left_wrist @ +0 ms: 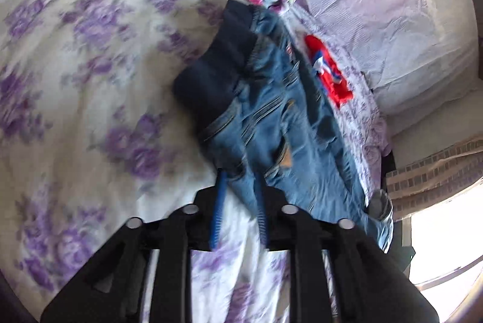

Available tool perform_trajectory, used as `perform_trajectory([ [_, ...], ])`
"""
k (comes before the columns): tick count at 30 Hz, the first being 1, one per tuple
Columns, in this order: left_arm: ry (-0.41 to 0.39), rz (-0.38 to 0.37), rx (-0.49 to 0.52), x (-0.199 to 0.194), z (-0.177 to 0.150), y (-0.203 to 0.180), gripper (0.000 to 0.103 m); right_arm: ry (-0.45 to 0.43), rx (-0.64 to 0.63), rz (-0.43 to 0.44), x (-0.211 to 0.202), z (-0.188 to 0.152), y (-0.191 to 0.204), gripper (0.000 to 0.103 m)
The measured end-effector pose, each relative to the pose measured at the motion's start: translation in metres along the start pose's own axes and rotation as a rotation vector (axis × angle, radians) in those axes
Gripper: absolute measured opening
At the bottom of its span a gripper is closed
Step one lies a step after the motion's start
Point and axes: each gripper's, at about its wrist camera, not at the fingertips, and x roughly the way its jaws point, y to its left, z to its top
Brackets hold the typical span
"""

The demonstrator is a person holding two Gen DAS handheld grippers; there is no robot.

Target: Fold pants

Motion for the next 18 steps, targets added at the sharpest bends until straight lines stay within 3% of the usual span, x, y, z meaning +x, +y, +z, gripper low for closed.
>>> perform_trajectory([
  [1,-0.014,0.009,-0.006,0.002,0.004,-0.002,0.035,-0.001,-0.004,-0.001,-0.001,0.001,0.001,0.012],
  [5,-0.008,0.005,-0.072,0.012,0.015,0.000,0.041,-0.004,-0.001,0.002,-0.001,-0.001,0.002,0.012],
  [7,-0.008,-0.017,-0.084,0.012,0.014,-0.001,0.054,-0.006,0.010,0.005,0.000,-0.002,0.000,0.012],
  [9,-0.020,0.046,-0.078,0.009,0.010,0.001,0.059,-0.005,0.013,0.007,-0.001,-0.003,-0.001,0.011],
  [11,-0.040,0.097,-0.041,0.003,0.005,0.006,0.059,-0.003,0.021,0.016,-0.001,-0.004,-0.003,0.012],
  [18,-0.051,0.084,-0.013,0.014,0.015,-0.001,0.063,-0.006,0.034,0.015,0.004,-0.002,-0.006,0.011],
])
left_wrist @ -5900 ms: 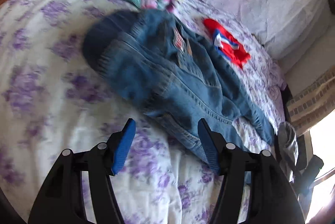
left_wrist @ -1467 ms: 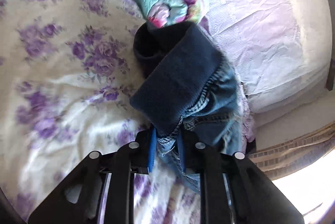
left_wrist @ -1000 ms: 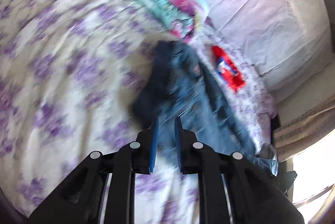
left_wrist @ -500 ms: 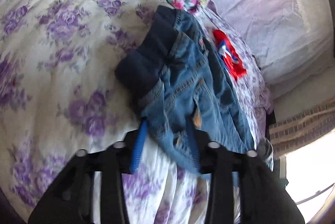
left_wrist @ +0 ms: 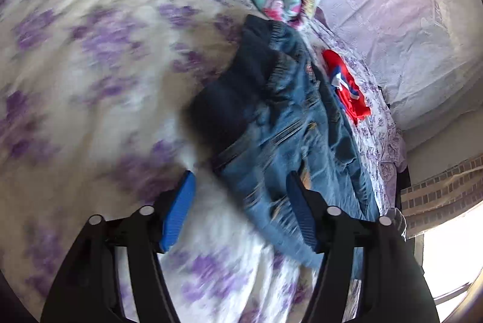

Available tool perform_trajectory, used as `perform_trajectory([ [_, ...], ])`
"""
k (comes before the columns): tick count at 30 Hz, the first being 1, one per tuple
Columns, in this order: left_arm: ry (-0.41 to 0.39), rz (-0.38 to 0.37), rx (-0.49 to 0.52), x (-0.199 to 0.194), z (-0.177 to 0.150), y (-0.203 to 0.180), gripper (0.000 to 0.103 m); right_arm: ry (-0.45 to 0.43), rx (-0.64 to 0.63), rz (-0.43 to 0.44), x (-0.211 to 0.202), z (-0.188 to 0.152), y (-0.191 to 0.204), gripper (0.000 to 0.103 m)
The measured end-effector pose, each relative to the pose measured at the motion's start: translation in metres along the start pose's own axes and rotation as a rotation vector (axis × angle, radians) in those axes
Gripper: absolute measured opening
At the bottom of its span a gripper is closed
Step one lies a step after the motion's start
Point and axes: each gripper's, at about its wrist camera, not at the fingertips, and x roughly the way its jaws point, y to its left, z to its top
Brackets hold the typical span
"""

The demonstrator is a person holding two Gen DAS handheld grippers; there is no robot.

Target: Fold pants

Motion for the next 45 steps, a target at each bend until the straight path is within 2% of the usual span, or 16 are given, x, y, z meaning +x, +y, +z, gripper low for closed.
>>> perform_trajectory([
  [3,-0.005,0.025,0.002,0.021,0.010,-0.013,0.067,0.004,0.005,0.000,-0.001,-0.001,-0.001,0.012],
  [4,-0.014,0.037,0.005,0.023,0.012,-0.015,0.062,0.006,0.007,0.000,-0.001,-0.002,-0.001,0.012],
  [5,-0.028,0.051,0.002,0.022,0.014,-0.016,0.051,0.006,0.009,0.002,-0.002,-0.002,-0.001,0.012],
  [6,-0.041,0.065,0.003,0.017,0.014,-0.015,0.017,0.007,0.011,0.003,-0.002,-0.002,-0.001,0.012],
  [9,-0.079,-0.011,0.013,-0.015,0.010,-0.007,0.013,0.006,0.012,0.015,-0.005,-0.003,0.001,0.012],
  [12,-0.127,0.023,0.078,-0.053,-0.002,-0.011,0.012,0.028,0.010,0.031,-0.007,-0.007,0.006,0.011],
  [16,-0.107,0.013,0.096,-0.084,-0.013,0.001,0.013,0.080,-0.041,0.033,-0.020,-0.023,0.020,0.011],
  [19,-0.050,0.038,0.031,-0.073,-0.020,0.032,0.013,0.152,-0.044,0.013,-0.014,-0.044,0.018,0.012],
  [24,-0.036,-0.063,-0.095,-0.063,-0.029,0.068,0.014,0.190,0.060,0.041,-0.008,-0.062,-0.005,0.017],
  [30,-0.083,-0.064,-0.042,-0.090,-0.035,0.052,0.014,0.211,0.004,-0.018,-0.030,-0.064,-0.006,0.043],
  [33,-0.021,0.033,-0.022,-0.087,-0.039,0.063,0.022,0.169,-0.065,-0.103,-0.053,-0.064,-0.002,0.043],
  [35,-0.031,0.080,-0.006,-0.093,-0.043,0.073,0.039,0.102,-0.042,-0.127,-0.070,-0.057,-0.006,0.043],
  [36,-0.046,0.095,-0.004,-0.099,-0.044,0.076,0.040,0.065,-0.032,-0.136,-0.077,-0.054,-0.006,0.042],
  [38,-0.130,0.250,0.026,-0.120,-0.046,0.077,0.038,0.010,-0.059,-0.141,-0.083,-0.046,0.003,0.042],
  [40,-0.209,0.330,0.064,-0.141,-0.046,0.075,0.038,-0.032,-0.137,-0.178,-0.088,-0.036,0.018,0.041],
  [45,-0.332,0.288,0.138,-0.168,-0.035,0.049,0.040,-0.234,-0.117,-0.228,-0.136,-0.001,0.028,0.045],
])
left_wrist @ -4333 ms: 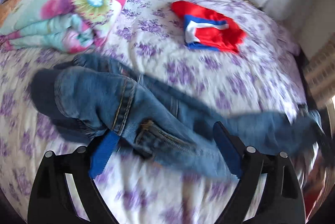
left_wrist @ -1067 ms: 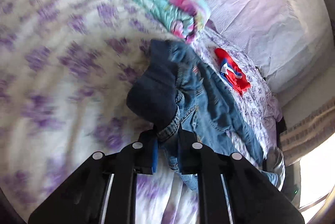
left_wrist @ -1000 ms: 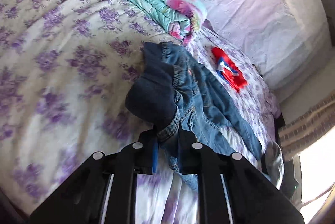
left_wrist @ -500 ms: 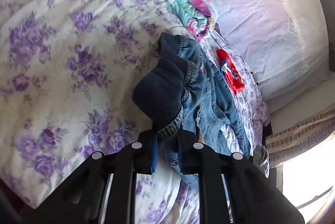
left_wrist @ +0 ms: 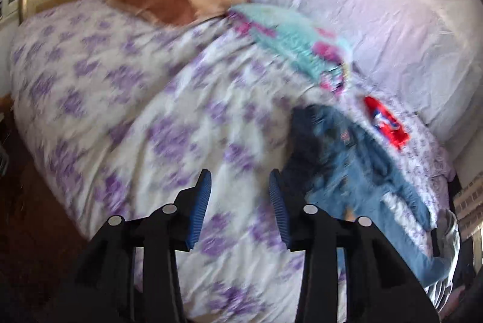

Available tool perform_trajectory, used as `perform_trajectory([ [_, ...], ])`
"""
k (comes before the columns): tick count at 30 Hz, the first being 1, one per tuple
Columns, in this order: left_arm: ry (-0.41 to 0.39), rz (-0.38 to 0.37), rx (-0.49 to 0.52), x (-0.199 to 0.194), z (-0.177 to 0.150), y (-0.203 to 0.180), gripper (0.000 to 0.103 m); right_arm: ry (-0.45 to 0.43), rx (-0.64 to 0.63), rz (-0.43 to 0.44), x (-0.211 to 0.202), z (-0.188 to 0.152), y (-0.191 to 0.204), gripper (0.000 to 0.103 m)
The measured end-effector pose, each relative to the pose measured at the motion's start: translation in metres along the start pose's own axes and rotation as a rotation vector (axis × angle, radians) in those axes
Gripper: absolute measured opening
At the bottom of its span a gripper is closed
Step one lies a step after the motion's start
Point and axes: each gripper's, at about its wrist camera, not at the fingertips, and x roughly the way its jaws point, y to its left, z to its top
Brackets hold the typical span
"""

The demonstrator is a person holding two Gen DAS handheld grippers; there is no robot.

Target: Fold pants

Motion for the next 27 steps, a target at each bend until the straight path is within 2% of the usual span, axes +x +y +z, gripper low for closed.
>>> perform_trajectory([
  [3,-0.011,-0.065,0.053,0.012,0.013,-0.029,0.051,0.012,0.030,0.087,0.008,0.011,0.007,0.045],
  [4,-0.015,-0.083,0.074,0.018,0.017,-0.040,0.056,0.036,0.034,0.121,0.017,0.011,0.011,0.045],
  [6,-0.038,-0.106,0.141,0.036,0.026,-0.068,0.059,0.109,0.064,0.203,0.053,0.006,0.022,0.044],
  [8,-0.063,-0.076,0.192,0.055,0.033,-0.089,0.059,0.171,0.094,0.226,0.095,0.001,0.035,0.042],
  [11,-0.062,-0.048,0.215,0.087,0.043,-0.103,0.060,0.242,0.200,0.223,0.160,-0.004,0.034,0.038],
  [14,-0.019,-0.061,0.158,0.116,0.055,-0.107,0.061,0.229,0.312,0.160,0.193,-0.011,0.024,0.038],
  [16,0.001,-0.079,0.127,0.130,0.063,-0.110,0.072,0.227,0.433,0.150,0.209,-0.015,0.010,0.038],
  [19,-0.027,-0.047,0.123,0.149,0.073,-0.113,0.084,0.240,0.583,0.163,0.225,-0.020,-0.010,0.038],
  [21,-0.044,-0.035,0.097,0.162,0.078,-0.106,0.085,0.237,0.627,0.168,0.234,-0.022,-0.012,0.038],
  [22,-0.040,-0.050,0.073,0.169,0.078,-0.100,0.086,0.222,0.645,0.177,0.237,-0.022,-0.012,0.038],
  [24,0.026,-0.122,-0.022,0.189,0.077,-0.079,0.088,0.210,0.653,0.165,0.242,-0.022,-0.012,0.038],
  [25,0.093,-0.172,-0.089,0.203,0.075,-0.064,0.088,0.208,0.647,0.163,0.246,-0.019,-0.013,0.035],
  [27,0.137,-0.231,-0.208,0.214,0.075,-0.042,0.087,0.193,0.591,0.136,0.252,-0.015,-0.006,0.025],
])
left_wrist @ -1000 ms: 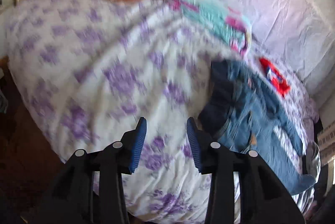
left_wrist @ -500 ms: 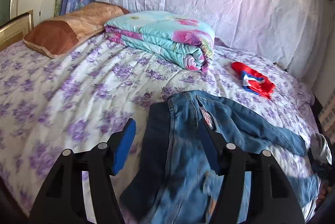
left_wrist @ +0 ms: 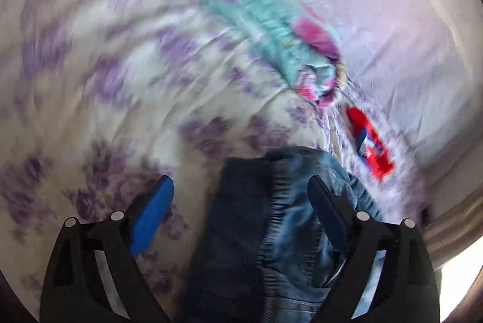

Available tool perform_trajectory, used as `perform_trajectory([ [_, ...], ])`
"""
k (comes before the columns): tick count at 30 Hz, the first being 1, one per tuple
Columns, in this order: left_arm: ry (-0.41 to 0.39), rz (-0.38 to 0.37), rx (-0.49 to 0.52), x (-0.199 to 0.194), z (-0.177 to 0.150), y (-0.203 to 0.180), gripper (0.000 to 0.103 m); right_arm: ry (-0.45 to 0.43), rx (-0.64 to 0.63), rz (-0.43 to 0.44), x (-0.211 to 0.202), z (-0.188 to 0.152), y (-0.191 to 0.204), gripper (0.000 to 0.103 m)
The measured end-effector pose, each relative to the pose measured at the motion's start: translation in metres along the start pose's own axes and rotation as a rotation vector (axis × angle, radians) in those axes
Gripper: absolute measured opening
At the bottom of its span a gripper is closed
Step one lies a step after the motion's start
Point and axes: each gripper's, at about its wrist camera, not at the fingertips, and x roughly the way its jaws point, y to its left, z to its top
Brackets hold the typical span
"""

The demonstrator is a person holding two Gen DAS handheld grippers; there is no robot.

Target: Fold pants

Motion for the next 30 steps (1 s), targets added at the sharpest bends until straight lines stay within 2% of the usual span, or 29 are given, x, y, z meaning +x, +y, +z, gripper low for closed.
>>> perform_trajectory([
  [2,-0.026,-0.041,-0.049,-0.006,0.003,0.011,0.087,-0.024,-0.063,-0.019,-0.001,0.001,0.007,0.011],
  [4,-0.055,-0.017,-0.055,-0.012,0.002,0.013,0.087,-0.068,-0.131,-0.018,-0.011,0.000,0.020,0.009],
  [8,-0.061,0.023,-0.032,-0.013,0.000,0.007,0.088,-0.125,-0.163,0.045,-0.036,0.017,0.046,0.008],
  [11,-0.056,0.034,-0.016,-0.009,0.002,0.005,0.088,-0.180,-0.233,0.043,-0.036,0.047,0.084,0.007],
  [13,-0.060,0.029,-0.008,-0.008,0.003,0.005,0.088,-0.197,-0.266,0.023,-0.018,0.076,0.114,0.007],
  [14,-0.062,0.024,-0.010,-0.008,0.003,0.005,0.088,-0.212,-0.279,-0.012,-0.003,0.094,0.129,0.008],
  [15,-0.064,0.018,-0.015,-0.008,0.003,0.006,0.088,-0.227,-0.319,-0.084,0.019,0.116,0.147,0.009],
  [18,-0.086,-0.001,-0.045,-0.013,0.002,0.012,0.088,-0.239,-0.425,-0.273,0.059,0.146,0.170,0.013],
  [19,-0.093,-0.002,-0.053,-0.015,0.002,0.014,0.088,-0.244,-0.432,-0.293,0.062,0.146,0.169,0.015],
  [22,-0.099,-0.007,-0.081,-0.017,0.004,0.020,0.088,-0.160,-0.400,-0.202,0.056,0.123,0.144,0.029],
  [26,-0.097,0.014,-0.056,-0.016,0.002,0.015,0.088,-0.098,-0.409,-0.219,0.048,0.087,0.104,0.031],
  [30,-0.098,0.015,-0.060,-0.016,0.002,0.016,0.088,-0.037,-0.323,-0.200,0.065,0.086,0.079,0.031],
])
